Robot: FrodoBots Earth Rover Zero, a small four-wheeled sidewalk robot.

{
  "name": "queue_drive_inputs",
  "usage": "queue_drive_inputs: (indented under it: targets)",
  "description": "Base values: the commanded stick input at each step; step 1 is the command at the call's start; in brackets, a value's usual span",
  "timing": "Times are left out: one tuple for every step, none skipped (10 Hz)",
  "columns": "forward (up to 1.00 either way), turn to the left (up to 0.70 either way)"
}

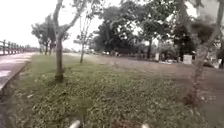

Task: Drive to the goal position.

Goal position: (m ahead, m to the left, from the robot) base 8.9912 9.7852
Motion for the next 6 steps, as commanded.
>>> queue_drive_inputs:
  targets:
    - [0.7,-0.27]
    - [0.7,-0.27]
    - [0.7,-0.27]
    - [0.7,-0.27]
    - [0.7,-0.27]
    - [0.7,-0.27]
